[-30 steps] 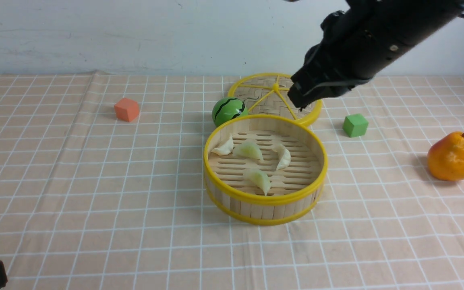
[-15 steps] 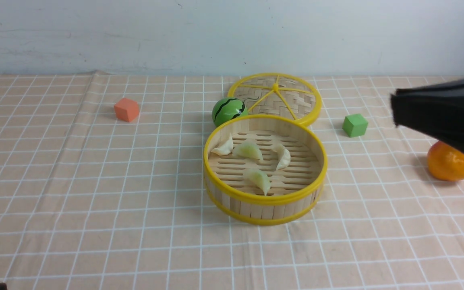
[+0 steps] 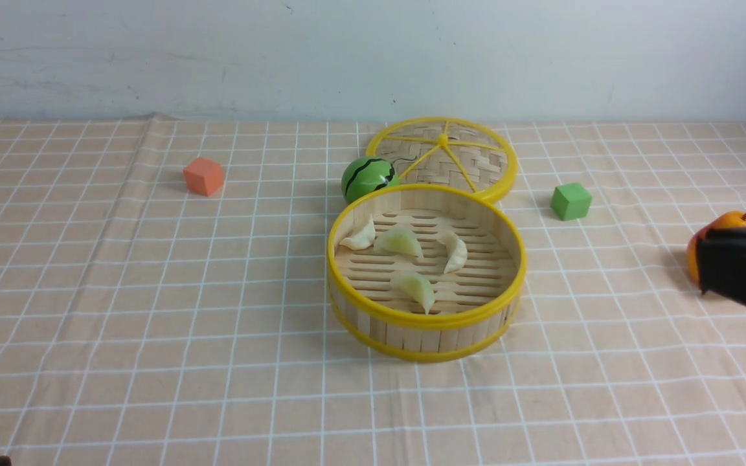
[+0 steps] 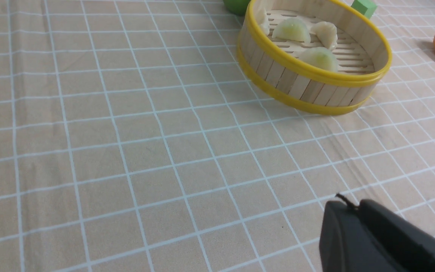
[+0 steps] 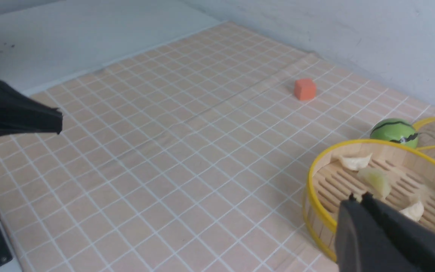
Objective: Put the dumplings into the steamer on the table with the brown tablecloth.
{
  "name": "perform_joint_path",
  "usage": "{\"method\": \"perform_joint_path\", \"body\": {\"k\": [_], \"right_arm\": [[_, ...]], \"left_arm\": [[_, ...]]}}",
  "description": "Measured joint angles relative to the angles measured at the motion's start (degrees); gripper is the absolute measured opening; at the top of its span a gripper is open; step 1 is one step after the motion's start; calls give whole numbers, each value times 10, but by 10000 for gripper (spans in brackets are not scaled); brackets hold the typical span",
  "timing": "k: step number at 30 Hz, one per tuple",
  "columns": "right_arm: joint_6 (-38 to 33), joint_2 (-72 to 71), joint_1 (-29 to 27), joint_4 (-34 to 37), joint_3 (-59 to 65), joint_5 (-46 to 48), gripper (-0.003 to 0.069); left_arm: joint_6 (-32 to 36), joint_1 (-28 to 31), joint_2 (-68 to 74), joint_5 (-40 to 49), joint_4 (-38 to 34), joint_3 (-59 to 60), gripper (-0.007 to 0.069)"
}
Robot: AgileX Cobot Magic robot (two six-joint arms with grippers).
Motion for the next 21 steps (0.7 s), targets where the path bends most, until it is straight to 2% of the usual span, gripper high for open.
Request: {"method": "perform_joint_path", "body": {"k": [6, 10, 13, 21], "right_arm": [[0, -1, 3, -9, 0, 9, -7], [-1, -1, 35, -51, 11, -20, -20], [6, -15, 66, -104, 44, -79, -21], [114, -98, 42, -189, 174, -191, -21]], "left_arm": [[0, 0, 0, 0, 0, 0, 38], [0, 0, 0, 0, 0, 0, 38], [0, 0, 0, 0, 0, 0, 38], [0, 0, 0, 0, 1, 0, 46]]}}
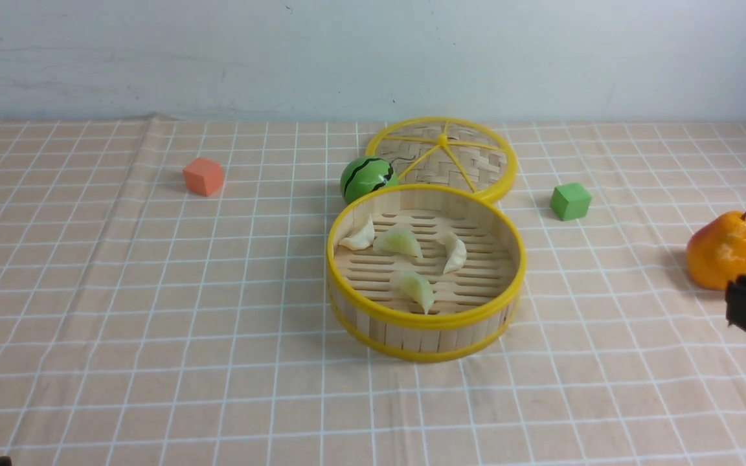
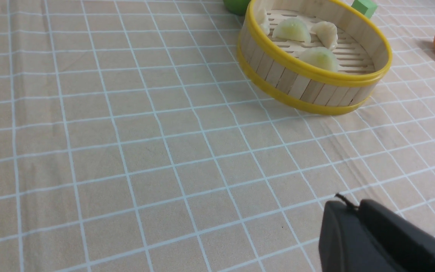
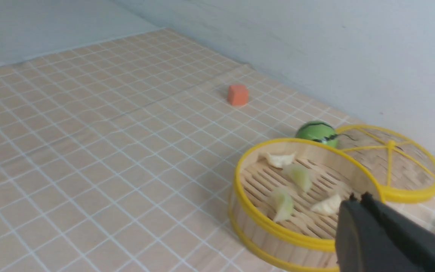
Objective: Put the dumplings into the steamer on the table with the brown tablecloth.
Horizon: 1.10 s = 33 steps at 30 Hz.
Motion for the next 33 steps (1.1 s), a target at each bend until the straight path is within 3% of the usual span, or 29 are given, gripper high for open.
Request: {"method": "perform_joint_path", "body": {"k": [5, 6, 7, 11, 14, 19, 25, 33], "right_arm": [[138, -76, -78, -93, 104, -35, -21], [207, -112, -122, -134, 150, -37, -21], [207, -117, -122, -140, 150, -37, -21], [342, -212, -224, -250, 250, -38, -21], [394, -267, -283, -280, 313, -38, -21], [410, -303, -330, -266, 346, -11, -21], [349, -303, -332, -241, 346, 1, -21], [328, -303, -332, -226, 342, 27, -21]], "left_arm": [[0, 0, 0, 0, 0, 0, 50], [0, 0, 0, 0, 0, 0, 53], [0, 0, 0, 0, 0, 0, 53], [0, 0, 0, 0, 0, 0, 57], [0, 0, 0, 0, 0, 0, 57], [0, 0, 0, 0, 0, 0, 64], [0, 0, 0, 1, 0, 0, 74], [0, 0, 0, 4, 0, 0, 83]]}}
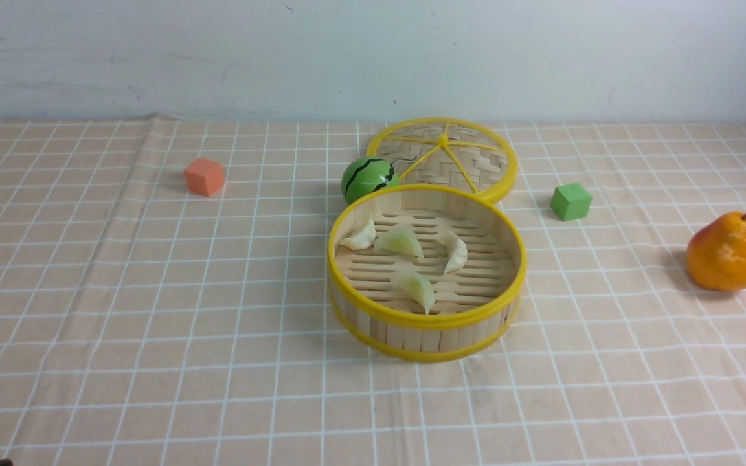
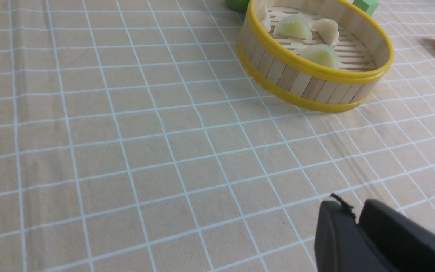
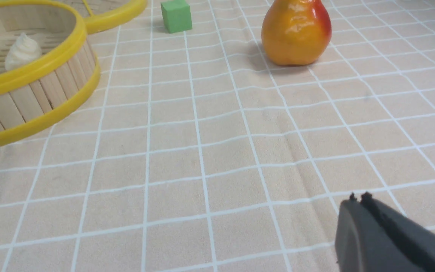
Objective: Put the dumplings into the steamer on the table with the brown tablecloth.
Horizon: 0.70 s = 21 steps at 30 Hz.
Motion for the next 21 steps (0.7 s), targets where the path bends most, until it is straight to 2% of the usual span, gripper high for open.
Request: {"method": "perform_joint_path", "body": {"k": [10, 21], "right_arm": [[-5, -1, 43, 1, -1, 3, -21], [-6, -1, 47, 12, -1, 4, -18]], "left_arm": [[0, 0, 0, 0, 0, 0, 91], [0, 0, 0, 0, 0, 0, 100]]}}
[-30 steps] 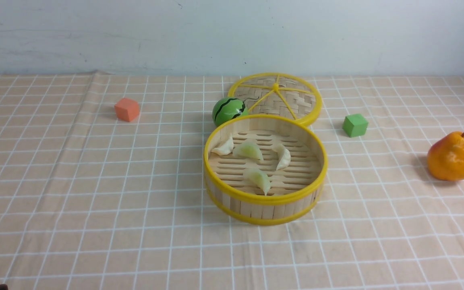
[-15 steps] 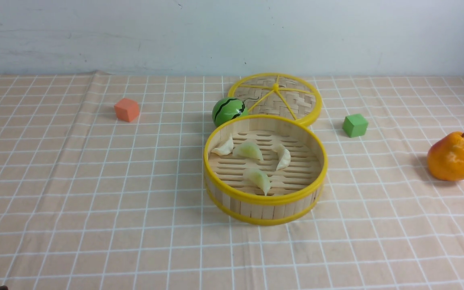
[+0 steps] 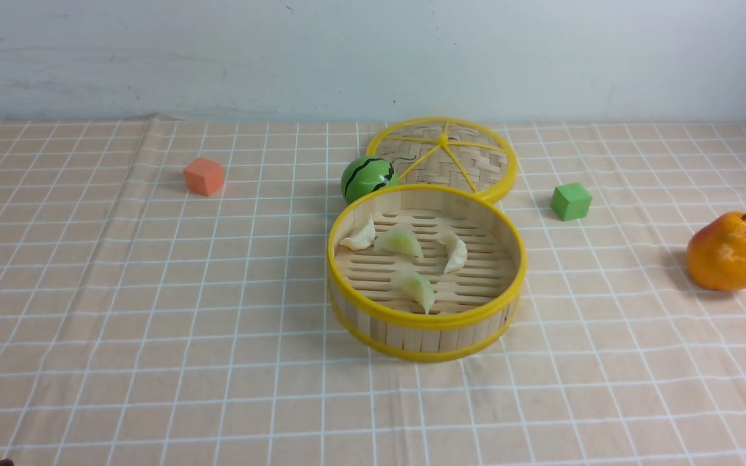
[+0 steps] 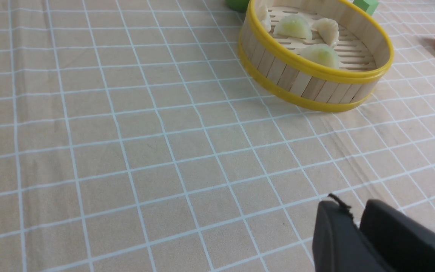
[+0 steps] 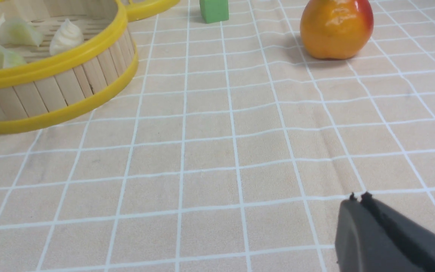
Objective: Put the dumplings into the steamer on the table with the brown tablecloth.
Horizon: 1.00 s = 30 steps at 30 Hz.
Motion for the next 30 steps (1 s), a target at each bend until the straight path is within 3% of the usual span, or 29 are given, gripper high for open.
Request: {"method": "perform_joint_path", "body": {"k": [25, 30], "right_arm": [[0, 0, 0, 1, 0, 0, 1], [0, 0, 0, 1, 0, 0, 7]], "left_arm": [[0, 0, 0, -13, 3, 5, 124], [0, 28, -16, -112, -5, 39, 25]]}}
